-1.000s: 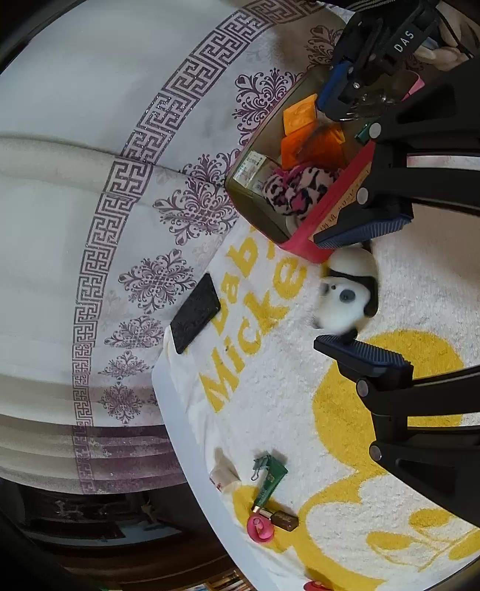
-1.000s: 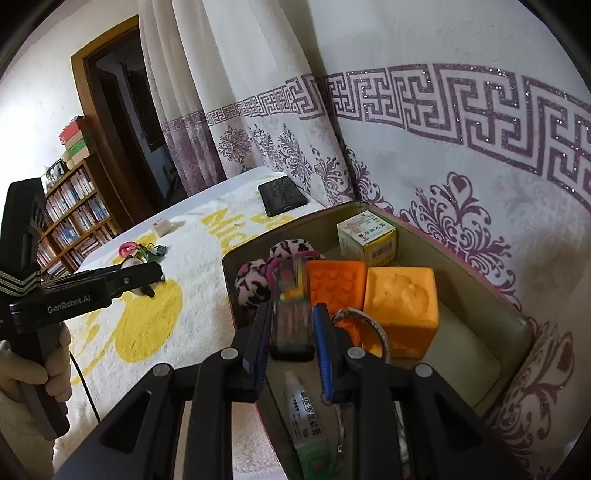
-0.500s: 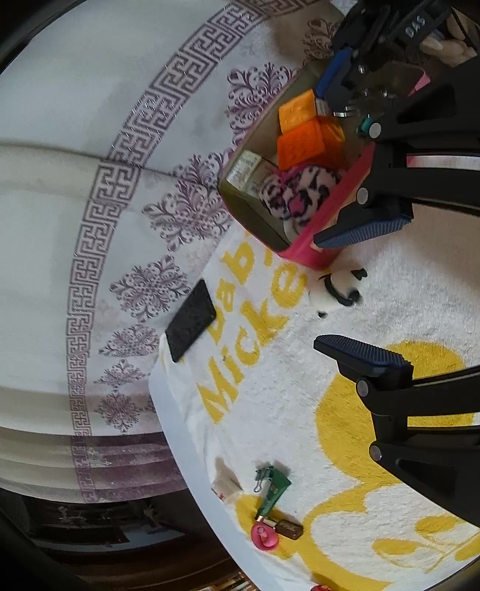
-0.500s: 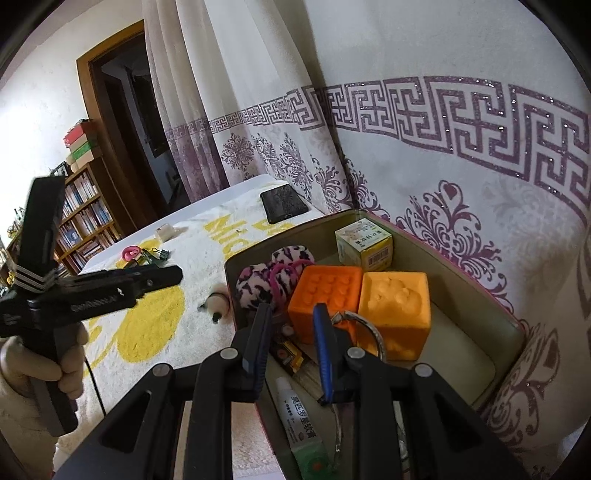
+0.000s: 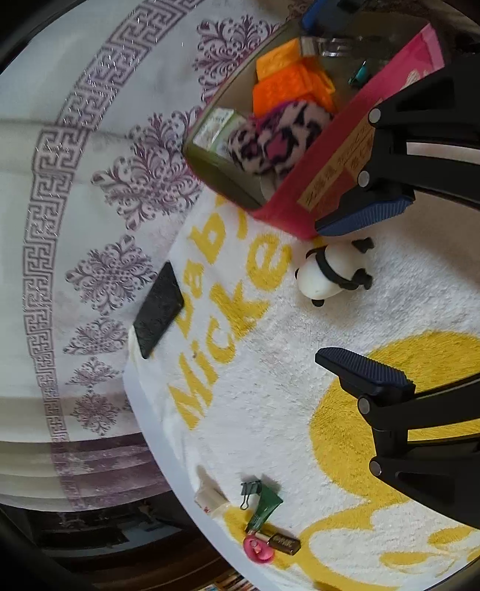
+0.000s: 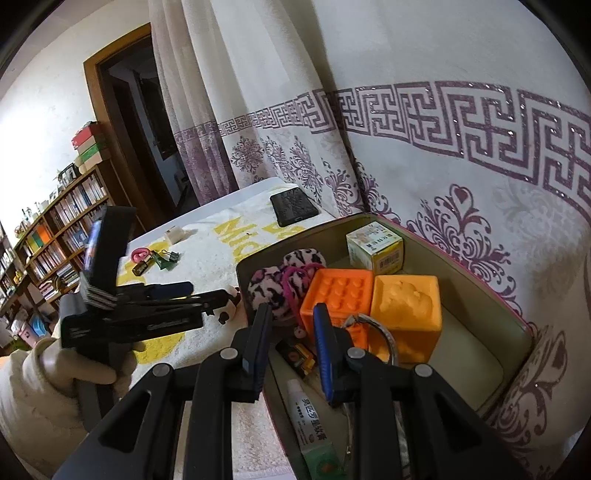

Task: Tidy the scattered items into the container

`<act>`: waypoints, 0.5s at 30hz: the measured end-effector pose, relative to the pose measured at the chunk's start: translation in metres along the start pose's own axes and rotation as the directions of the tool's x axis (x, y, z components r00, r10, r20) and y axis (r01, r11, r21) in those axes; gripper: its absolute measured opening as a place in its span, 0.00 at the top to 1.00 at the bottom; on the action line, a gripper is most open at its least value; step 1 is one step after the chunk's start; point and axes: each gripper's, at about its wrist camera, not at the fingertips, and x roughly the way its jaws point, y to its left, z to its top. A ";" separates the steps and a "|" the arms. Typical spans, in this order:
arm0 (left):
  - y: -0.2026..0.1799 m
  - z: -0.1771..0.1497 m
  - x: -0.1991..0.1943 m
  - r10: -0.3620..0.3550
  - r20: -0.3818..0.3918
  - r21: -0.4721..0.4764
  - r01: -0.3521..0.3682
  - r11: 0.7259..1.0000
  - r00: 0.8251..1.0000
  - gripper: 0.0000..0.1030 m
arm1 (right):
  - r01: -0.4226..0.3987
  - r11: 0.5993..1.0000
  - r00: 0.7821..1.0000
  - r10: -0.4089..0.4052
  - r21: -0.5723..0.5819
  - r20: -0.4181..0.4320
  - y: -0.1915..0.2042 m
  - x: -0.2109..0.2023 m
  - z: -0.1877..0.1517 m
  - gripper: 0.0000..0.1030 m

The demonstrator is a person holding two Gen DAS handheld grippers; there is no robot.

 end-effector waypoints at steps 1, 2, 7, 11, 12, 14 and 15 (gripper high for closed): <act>0.001 0.000 0.004 0.000 -0.007 -0.001 0.000 1.000 1.000 0.38 | 0.004 1.000 1.000 -0.004 -0.006 0.002 0.001 0.000 0.000 0.75; 0.001 0.000 0.007 -0.003 -0.013 -0.002 0.003 1.000 1.000 0.37 | 0.006 1.000 1.000 -0.006 -0.013 0.004 0.003 0.000 0.000 0.75; -0.002 0.002 0.021 -0.014 -0.031 -0.005 0.014 1.000 0.999 0.38 | 0.016 0.999 1.000 -0.016 -0.040 0.009 0.008 0.004 0.000 0.75; -0.001 0.002 0.031 -0.014 -0.037 -0.011 0.014 1.000 0.999 0.53 | 0.019 0.998 1.000 -0.019 -0.054 0.006 0.010 0.007 0.000 0.75; -0.001 0.002 0.030 -0.029 -0.037 -0.013 0.028 1.000 0.999 0.59 | 0.019 0.998 1.000 -0.019 -0.055 0.005 0.010 0.008 -0.001 0.75; 0.000 0.003 0.028 -0.038 -0.039 -0.023 0.037 0.999 0.998 0.60 | 0.020 0.998 1.000 -0.020 -0.054 0.004 0.010 0.009 -0.001 0.75; 0.000 0.002 0.027 -0.035 -0.036 -0.025 0.035 0.999 0.999 0.60 | 0.020 0.998 1.000 -0.020 -0.051 0.004 0.009 0.009 -0.001 0.75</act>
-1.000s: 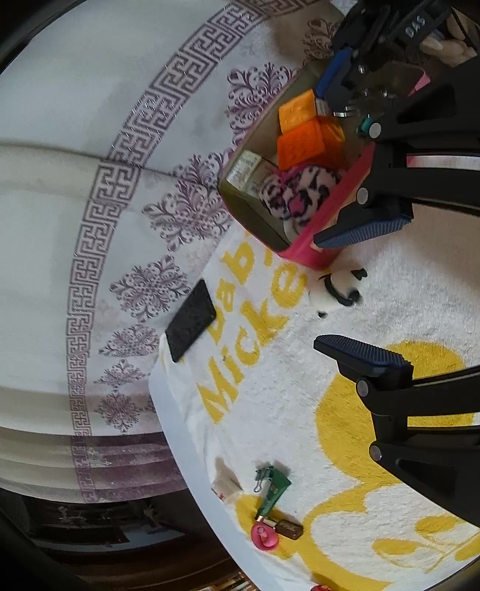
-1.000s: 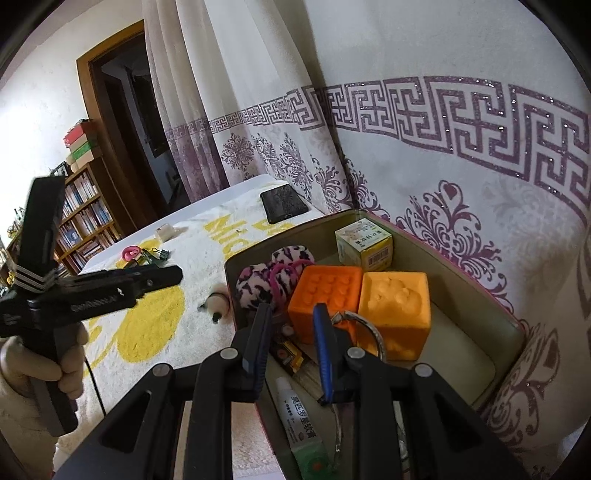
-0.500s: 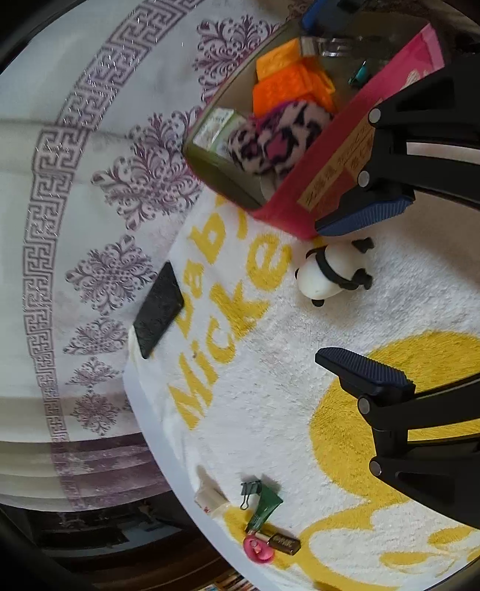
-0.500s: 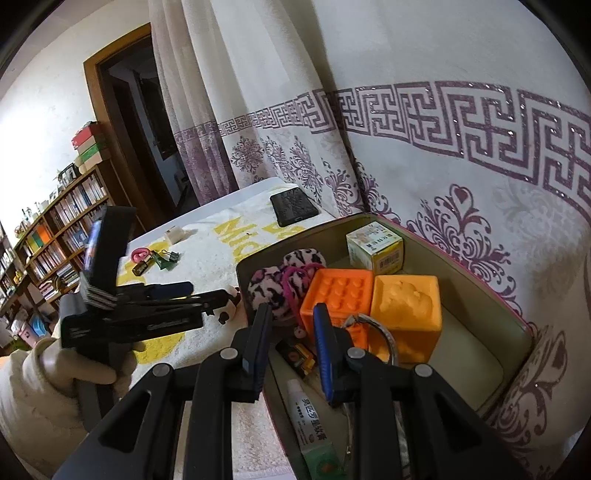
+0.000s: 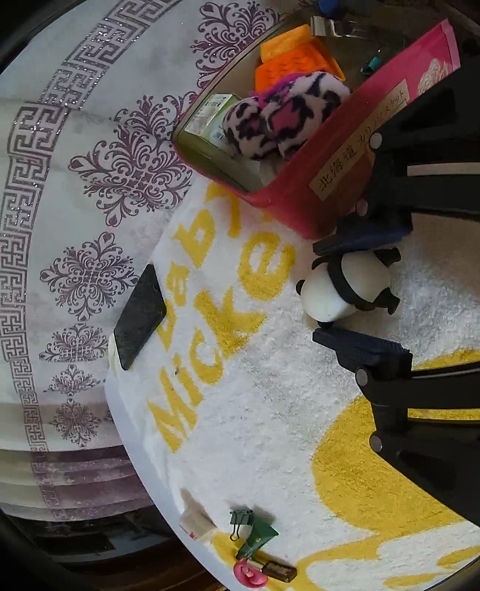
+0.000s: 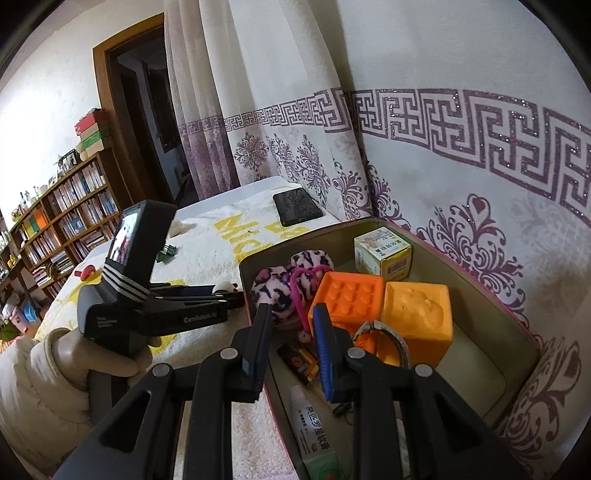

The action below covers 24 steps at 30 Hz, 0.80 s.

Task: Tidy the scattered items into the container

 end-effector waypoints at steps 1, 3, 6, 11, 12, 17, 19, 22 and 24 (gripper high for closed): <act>0.001 -0.001 -0.001 0.004 0.003 -0.004 -0.004 1.000 1.000 0.60 | -0.001 1.000 1.000 0.001 0.003 0.003 -0.001 0.000 0.000 0.75; 0.003 -0.001 -0.006 0.011 0.012 -0.018 -0.010 1.000 1.000 0.60 | 0.000 1.000 1.000 0.000 0.006 0.010 -0.001 -0.003 -0.001 0.75; 0.003 0.002 -0.019 0.011 0.040 -0.031 -0.010 0.999 0.999 0.60 | 0.001 1.000 1.000 -0.001 0.008 0.020 -0.002 -0.006 -0.001 0.75; -0.013 0.012 -0.044 -0.014 0.100 -0.011 0.016 1.000 0.995 0.66 | 0.006 1.000 0.999 -0.006 0.016 0.037 -0.005 -0.013 -0.002 0.75; -0.018 0.014 -0.049 -0.022 0.110 -0.001 0.023 1.000 0.994 0.66 | 0.008 1.000 0.999 -0.009 0.016 0.040 -0.005 -0.014 -0.002 0.75; -0.042 0.020 -0.061 -0.055 0.144 0.055 0.047 0.997 0.988 0.69 | 0.013 1.000 0.999 -0.014 0.021 0.049 -0.010 -0.019 -0.004 0.75; -0.041 0.020 -0.064 -0.047 0.150 0.049 0.041 0.998 0.987 0.71 | 0.007 1.000 0.999 -0.008 0.025 0.052 -0.012 -0.020 -0.004 0.75; -0.034 0.021 -0.067 -0.033 0.155 0.025 0.029 0.999 0.987 0.71 | 0.002 1.000 0.998 -0.003 0.027 0.058 -0.014 -0.021 -0.004 0.75; -0.032 0.021 -0.070 -0.027 0.160 0.023 0.024 0.999 0.987 0.71 | -0.003 0.999 0.998 0.001 0.033 0.057 -0.016 -0.020 -0.005 0.75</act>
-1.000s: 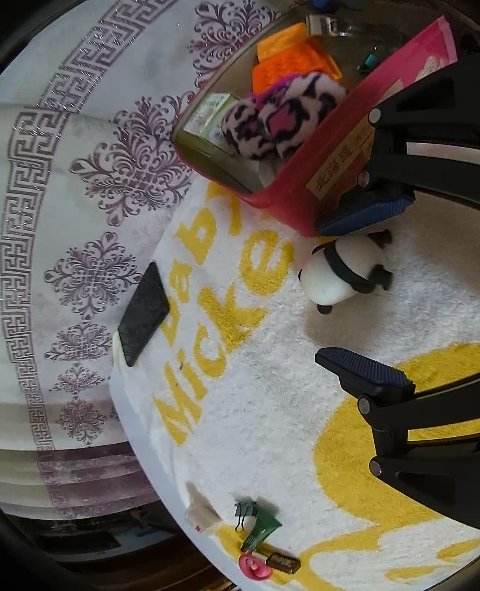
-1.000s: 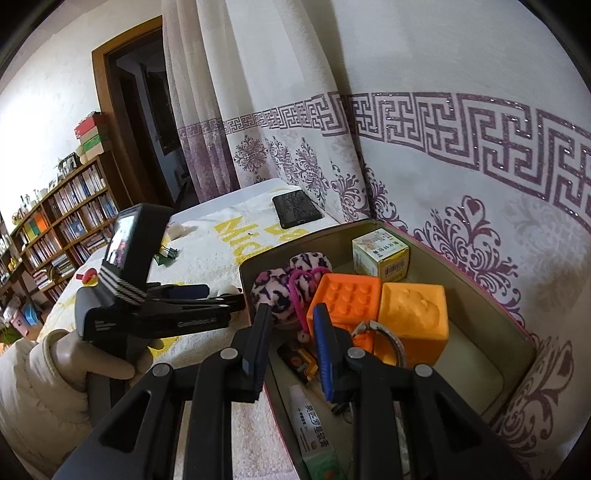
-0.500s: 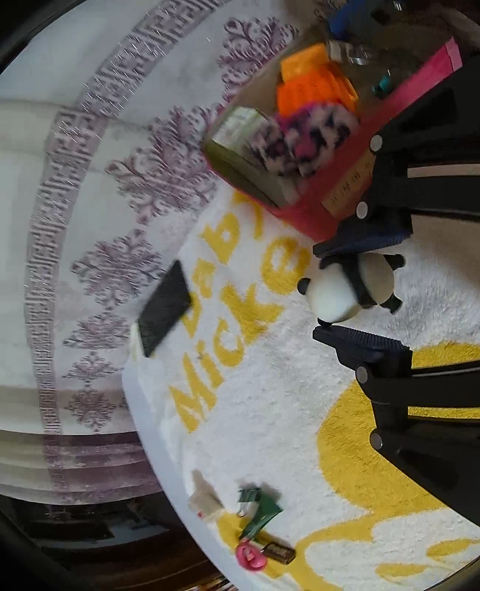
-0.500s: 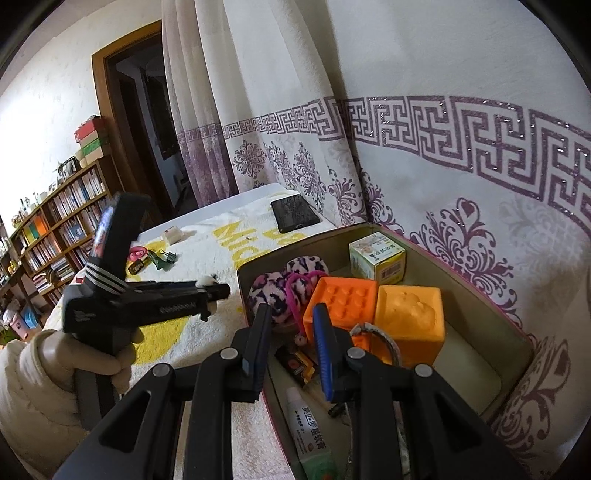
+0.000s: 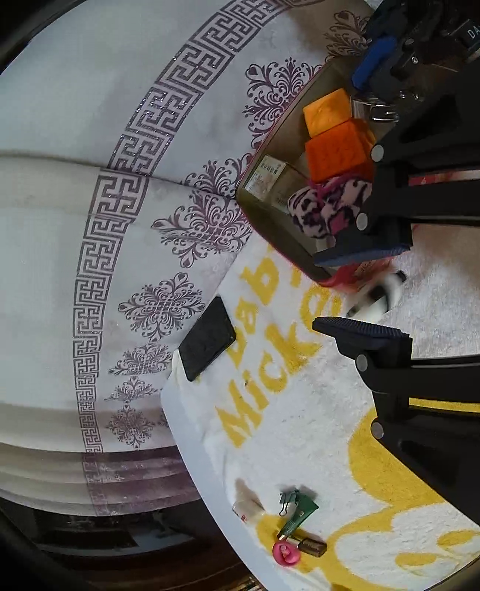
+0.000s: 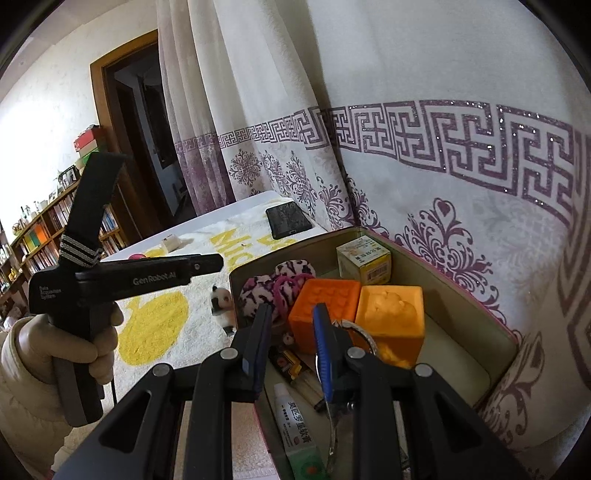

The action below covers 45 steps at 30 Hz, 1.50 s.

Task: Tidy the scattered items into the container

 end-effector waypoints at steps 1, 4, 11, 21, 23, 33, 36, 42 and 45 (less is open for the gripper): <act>0.000 0.000 -0.001 0.003 0.002 0.001 -0.003 1.000 1.000 0.71 | -0.004 1.000 1.000 0.004 0.004 -0.002 -0.001 0.001 0.000 0.75; 0.002 -0.002 0.001 0.009 -0.012 0.007 -0.009 1.000 1.000 0.69 | -0.014 1.000 1.000 0.014 0.014 -0.008 -0.003 0.001 -0.002 0.75; 0.023 -0.024 0.025 0.083 -0.060 -0.060 -0.086 0.994 0.995 0.24 | -0.014 1.000 1.000 0.014 0.024 -0.010 -0.005 -0.001 -0.003 0.75; 0.039 -0.036 0.053 0.116 -0.116 -0.065 -0.124 0.990 0.987 0.24 | -0.036 0.999 0.999 0.036 -0.003 -0.022 0.005 0.006 -0.003 0.75; 0.038 -0.037 0.062 0.107 -0.135 -0.056 -0.115 0.992 0.985 0.37 | -0.035 0.999 0.999 0.035 -0.011 -0.025 0.007 0.007 -0.003 0.75; 0.035 -0.026 0.037 0.099 -0.080 -0.070 -0.105 0.992 0.992 0.54 | -0.027 1.000 1.000 0.027 -0.002 -0.002 0.004 0.002 -0.002 0.75; 0.019 -0.011 0.015 0.075 -0.012 -0.045 -0.076 0.996 0.997 0.54 | -0.027 1.000 1.000 0.027 0.002 0.004 0.003 0.000 -0.001 0.75; -0.025 0.014 0.004 -0.007 0.040 0.044 0.005 0.999 0.999 0.54 | -0.025 1.000 0.999 0.025 0.006 0.023 -0.001 -0.007 0.000 0.75; -0.043 0.020 0.009 -0.061 0.021 0.066 0.059 0.996 0.998 0.53 | -0.021 1.000 0.999 0.021 0.010 0.029 -0.004 -0.009 0.001 0.75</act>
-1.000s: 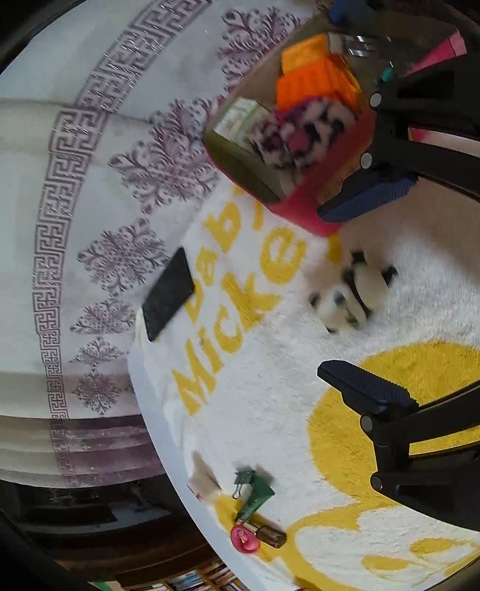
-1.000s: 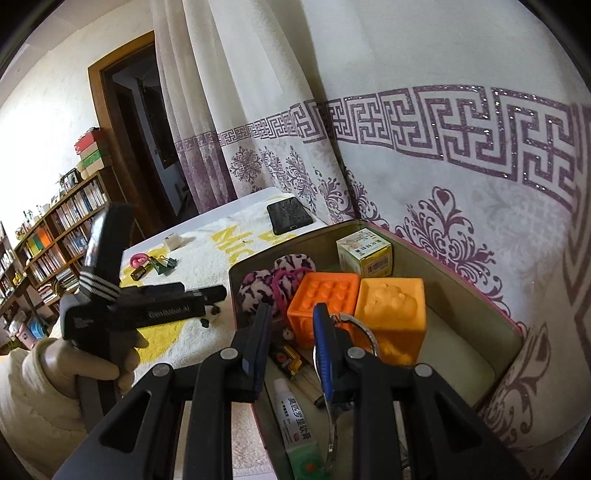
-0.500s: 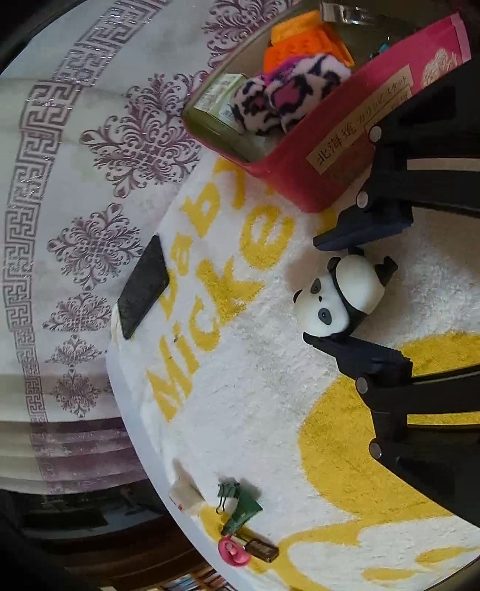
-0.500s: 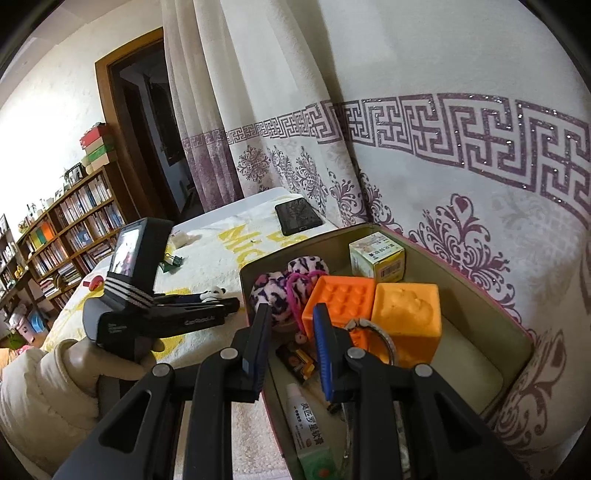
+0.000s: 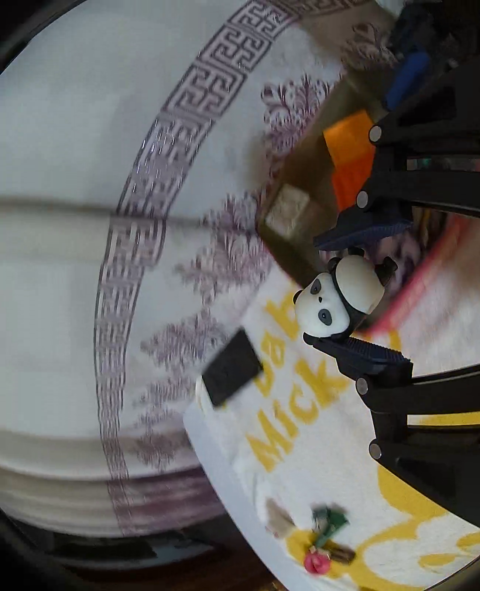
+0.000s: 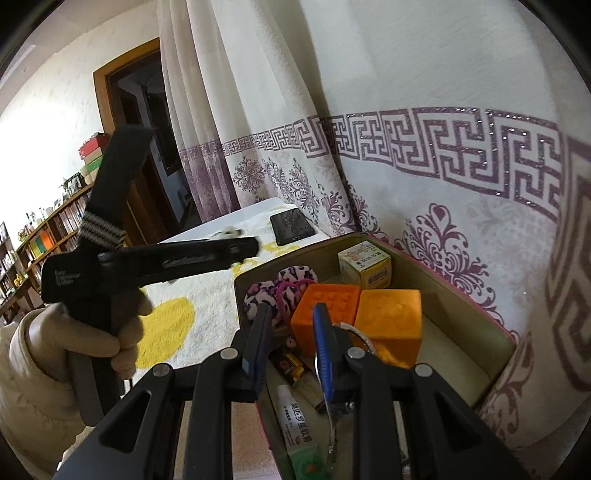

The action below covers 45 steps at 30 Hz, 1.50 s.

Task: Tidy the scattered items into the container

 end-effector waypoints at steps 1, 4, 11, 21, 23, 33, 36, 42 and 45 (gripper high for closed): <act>-0.004 0.001 0.001 -0.016 -0.004 0.005 0.016 1.000 1.000 0.52 | 0.001 1.000 1.000 -0.001 0.002 0.000 -0.001 0.000 0.000 0.75; -0.013 0.001 0.001 -0.020 0.008 0.019 0.020 1.000 1.000 0.33 | 0.006 1.000 1.000 -0.006 0.004 -0.002 -0.004 0.001 0.000 0.75; 0.014 -0.006 -0.009 0.021 0.015 -0.069 -0.020 0.997 1.000 0.32 | -0.012 1.000 1.000 0.012 -0.006 -0.013 0.003 0.004 -0.002 0.75; 0.062 -0.023 -0.025 0.090 0.002 -0.147 -0.089 0.985 0.996 0.32 | -0.038 0.998 0.999 0.036 -0.044 -0.027 0.027 0.006 -0.002 0.75; 0.076 -0.029 -0.028 0.108 -0.008 -0.169 -0.107 0.980 0.994 0.32 | -0.046 0.998 0.998 0.044 -0.053 -0.036 0.034 0.008 -0.002 0.75; 0.136 -0.058 -0.057 0.186 -0.029 -0.259 -0.187 0.948 0.982 0.32 | -0.134 0.987 0.987 0.124 -0.095 -0.103 0.082 0.030 -0.003 0.75; 0.162 -0.069 -0.069 0.220 -0.033 -0.300 -0.220 0.928 0.975 0.32 | -0.170 0.980 0.978 0.155 -0.105 -0.138 0.099 0.044 -0.004 0.75; 0.213 -0.088 -0.096 0.296 -0.042 -0.382 -0.289 0.878 0.954 0.32 | -0.244 0.968 0.948 0.226 -0.058 -0.226 0.126 0.074 -0.003 0.75; 0.237 -0.097 -0.108 0.332 -0.052 -0.412 -0.323 0.852 0.942 0.32 | -0.260 0.965 0.935 0.240 -0.044 -0.263 0.139 0.090 -0.002 0.75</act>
